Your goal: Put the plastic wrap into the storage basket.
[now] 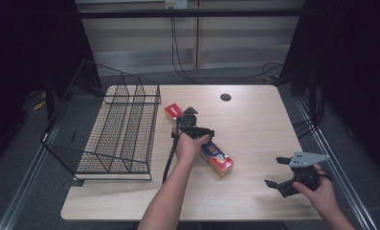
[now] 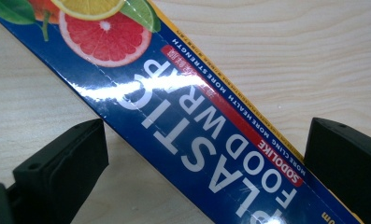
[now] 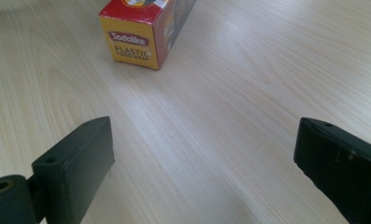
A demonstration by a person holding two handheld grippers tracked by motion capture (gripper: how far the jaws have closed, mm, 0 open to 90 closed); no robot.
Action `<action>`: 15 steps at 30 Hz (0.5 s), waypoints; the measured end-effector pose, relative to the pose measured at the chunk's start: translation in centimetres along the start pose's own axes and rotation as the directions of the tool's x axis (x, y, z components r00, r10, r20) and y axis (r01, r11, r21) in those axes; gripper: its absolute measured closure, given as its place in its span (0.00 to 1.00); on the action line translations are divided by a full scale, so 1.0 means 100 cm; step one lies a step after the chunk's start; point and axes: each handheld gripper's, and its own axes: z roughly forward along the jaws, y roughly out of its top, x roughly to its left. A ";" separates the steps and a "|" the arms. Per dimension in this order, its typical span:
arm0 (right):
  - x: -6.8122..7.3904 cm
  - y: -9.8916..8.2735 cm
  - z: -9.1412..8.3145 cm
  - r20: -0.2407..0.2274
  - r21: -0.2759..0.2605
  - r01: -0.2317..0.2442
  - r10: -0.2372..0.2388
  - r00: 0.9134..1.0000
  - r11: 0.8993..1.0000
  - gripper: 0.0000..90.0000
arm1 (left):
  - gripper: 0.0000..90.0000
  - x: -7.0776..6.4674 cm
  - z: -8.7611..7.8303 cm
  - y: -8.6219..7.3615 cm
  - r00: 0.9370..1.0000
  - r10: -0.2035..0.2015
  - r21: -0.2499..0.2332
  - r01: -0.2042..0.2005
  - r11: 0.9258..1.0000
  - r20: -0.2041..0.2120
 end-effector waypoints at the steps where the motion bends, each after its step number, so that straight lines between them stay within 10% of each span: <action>1: 0.000 0.000 0.000 0.001 0.001 -0.003 0.003 1.000 1.000 0.05 | 0.00 0.000 0.000 0.000 1.000 -0.005 0.002 0.005 1.000 0.000; 15: 0.000 0.000 0.001 -0.005 -0.005 0.004 -0.004 1.000 1.000 0.05 | 0.00 0.000 0.008 0.002 0.999 -0.045 0.009 0.045 0.999 -0.024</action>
